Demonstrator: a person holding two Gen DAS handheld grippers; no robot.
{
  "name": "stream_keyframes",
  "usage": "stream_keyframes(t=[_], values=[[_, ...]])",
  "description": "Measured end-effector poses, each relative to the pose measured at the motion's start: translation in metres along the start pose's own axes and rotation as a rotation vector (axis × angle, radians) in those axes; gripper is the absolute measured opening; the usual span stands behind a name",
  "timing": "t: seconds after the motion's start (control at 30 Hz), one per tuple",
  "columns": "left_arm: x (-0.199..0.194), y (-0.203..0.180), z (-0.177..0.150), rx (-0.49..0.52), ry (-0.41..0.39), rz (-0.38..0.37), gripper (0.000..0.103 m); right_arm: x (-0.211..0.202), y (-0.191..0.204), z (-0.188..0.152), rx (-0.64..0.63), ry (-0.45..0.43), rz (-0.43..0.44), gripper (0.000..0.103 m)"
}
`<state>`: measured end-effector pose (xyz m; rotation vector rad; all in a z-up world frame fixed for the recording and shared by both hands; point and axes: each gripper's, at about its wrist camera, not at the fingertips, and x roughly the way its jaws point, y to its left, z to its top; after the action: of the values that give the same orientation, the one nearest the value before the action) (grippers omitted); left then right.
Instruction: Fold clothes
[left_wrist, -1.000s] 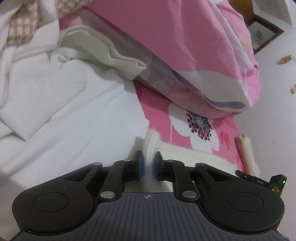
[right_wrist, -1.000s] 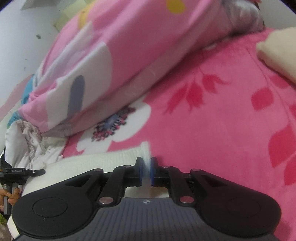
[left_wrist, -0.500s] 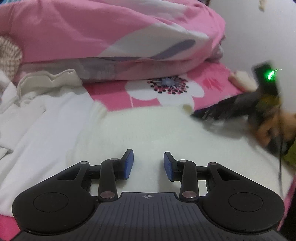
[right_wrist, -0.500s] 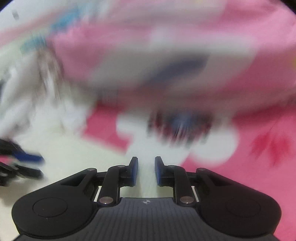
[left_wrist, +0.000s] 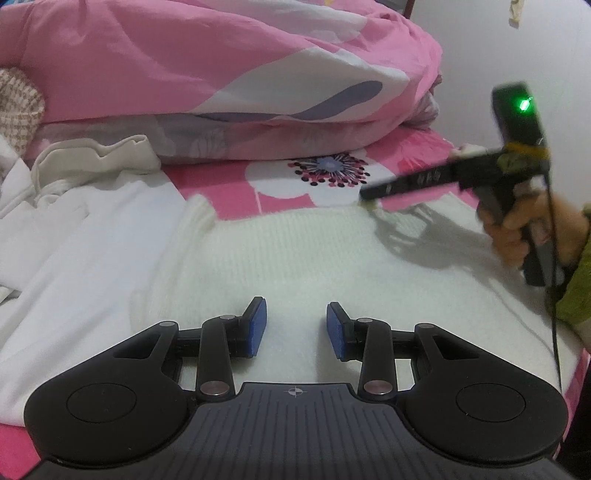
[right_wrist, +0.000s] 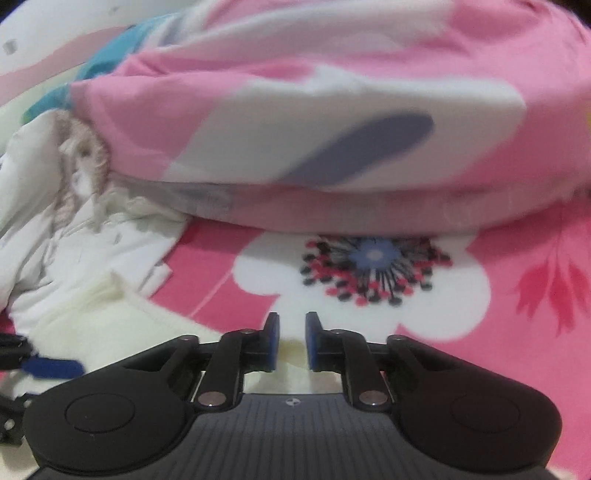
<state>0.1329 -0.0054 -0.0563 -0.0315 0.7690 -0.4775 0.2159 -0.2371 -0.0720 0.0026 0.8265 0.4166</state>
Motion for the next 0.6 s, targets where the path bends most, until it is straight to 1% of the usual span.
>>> stream_keyframes(t=[0.03,0.07,0.1,0.13,0.2,0.23,0.3,0.33,0.4,0.5,0.53,0.6], values=[[0.000,0.000,0.000,0.004,0.000,-0.002,0.036,0.011,-0.003,-0.009,0.010,0.045,0.019,0.011],[0.001,0.000,0.000,0.007,0.001,-0.001,0.036,0.021,-0.001,-0.023,-0.017,0.070,0.017,0.010],[0.001,0.000,0.000,0.010,0.001,0.001,0.036,0.022,0.007,-0.031,-0.080,0.054,-0.008,0.010],[0.002,-0.001,0.001,0.015,0.001,0.004,0.036,0.018,0.013,-0.028,-0.112,0.049,-0.019,0.011],[0.001,-0.002,0.000,0.021,-0.004,0.011,0.036,0.011,0.022,-0.016,-0.135,0.062,-0.020,0.009],[0.001,-0.003,0.000,0.023,-0.006,0.013,0.036,0.004,0.024,-0.011,-0.129,0.048,0.001,0.009],[0.001,-0.003,-0.001,0.027,-0.010,0.016,0.036,-0.009,0.028,-0.001,-0.116,-0.032,0.030,0.009],[0.001,-0.004,-0.002,0.029,-0.012,0.017,0.036,-0.008,0.031,0.001,-0.113,-0.047,0.043,0.009],[0.001,-0.004,-0.002,0.027,-0.013,0.017,0.036,0.004,0.035,-0.003,-0.114,-0.029,0.065,0.009],[0.000,-0.003,-0.002,0.020,-0.015,0.014,0.036,0.030,0.041,-0.021,-0.134,0.045,0.081,0.008],[-0.002,-0.002,-0.001,0.019,-0.015,0.012,0.036,0.024,0.035,-0.020,-0.110,0.037,0.095,0.008],[-0.007,0.000,0.001,0.006,-0.014,-0.004,0.038,-0.004,0.015,-0.012,-0.031,-0.011,0.133,0.009]])
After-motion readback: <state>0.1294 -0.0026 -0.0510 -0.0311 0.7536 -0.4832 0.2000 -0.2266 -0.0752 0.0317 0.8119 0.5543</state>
